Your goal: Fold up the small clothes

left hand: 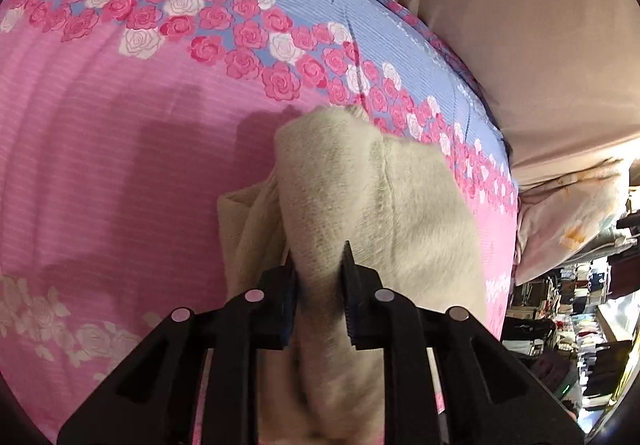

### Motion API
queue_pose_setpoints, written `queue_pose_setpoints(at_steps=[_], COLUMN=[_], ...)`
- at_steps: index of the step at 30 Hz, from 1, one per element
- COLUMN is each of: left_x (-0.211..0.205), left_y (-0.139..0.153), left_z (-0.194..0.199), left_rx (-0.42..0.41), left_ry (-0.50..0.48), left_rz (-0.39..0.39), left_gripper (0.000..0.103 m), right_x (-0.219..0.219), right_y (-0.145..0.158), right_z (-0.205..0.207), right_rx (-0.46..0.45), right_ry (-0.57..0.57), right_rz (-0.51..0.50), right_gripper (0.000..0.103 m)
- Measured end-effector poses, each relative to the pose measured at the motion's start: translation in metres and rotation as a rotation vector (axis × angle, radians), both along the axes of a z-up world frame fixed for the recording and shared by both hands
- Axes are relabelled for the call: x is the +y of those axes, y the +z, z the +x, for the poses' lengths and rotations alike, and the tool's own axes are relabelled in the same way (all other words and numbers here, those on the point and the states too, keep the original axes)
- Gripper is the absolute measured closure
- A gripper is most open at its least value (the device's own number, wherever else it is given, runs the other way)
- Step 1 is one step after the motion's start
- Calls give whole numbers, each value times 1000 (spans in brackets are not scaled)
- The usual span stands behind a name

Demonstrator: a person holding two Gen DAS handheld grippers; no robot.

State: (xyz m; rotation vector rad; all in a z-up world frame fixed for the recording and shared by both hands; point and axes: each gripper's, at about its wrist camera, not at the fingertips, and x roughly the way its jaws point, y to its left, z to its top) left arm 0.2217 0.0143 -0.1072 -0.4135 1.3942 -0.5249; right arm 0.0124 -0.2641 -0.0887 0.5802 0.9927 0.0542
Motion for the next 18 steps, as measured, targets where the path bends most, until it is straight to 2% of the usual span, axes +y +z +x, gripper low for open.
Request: queue_pose_setpoints(at_steps=[3, 4, 5, 6, 7, 8, 9, 12, 15, 18], left_x=[-11, -13, -14, -13, -13, -12, -11, -11, -10, -6], left_y=[-15, -17, -16, -14, -14, -15, -16, -17, -16, -16], left_z=[-4, -4, -5, -5, -5, -4, -3, -2, -2, -2], left_rx=[18, 10, -2, -7, -2, 5, 10, 13, 13, 23], left_ry=[-31, -28, -24, -22, -19, -16, -13, -16, -18, -5], left_rz=[30, 45, 52, 51, 47, 44, 45, 51, 53, 39], left_gripper=[73, 72, 72, 72, 71, 71, 69, 68, 67, 67], right_x=[10, 21, 32, 46, 57, 68, 84, 106, 108, 101], right_y=[-21, -16, -7, 3, 9, 10, 9, -13, -46, -51], right_z=[4, 1, -1, -3, -2, 1, 8, 32, 55, 63], right_rx=[153, 147, 125, 91, 70, 60, 53, 117, 196, 157], right_ry=[109, 146, 184, 239, 286, 322, 378, 443, 394, 327], right_rz=[-103, -117, -112, -63, 3, 49, 98, 261, 438, 646], right_gripper=[93, 87, 86, 80, 58, 49, 45, 45, 44, 43])
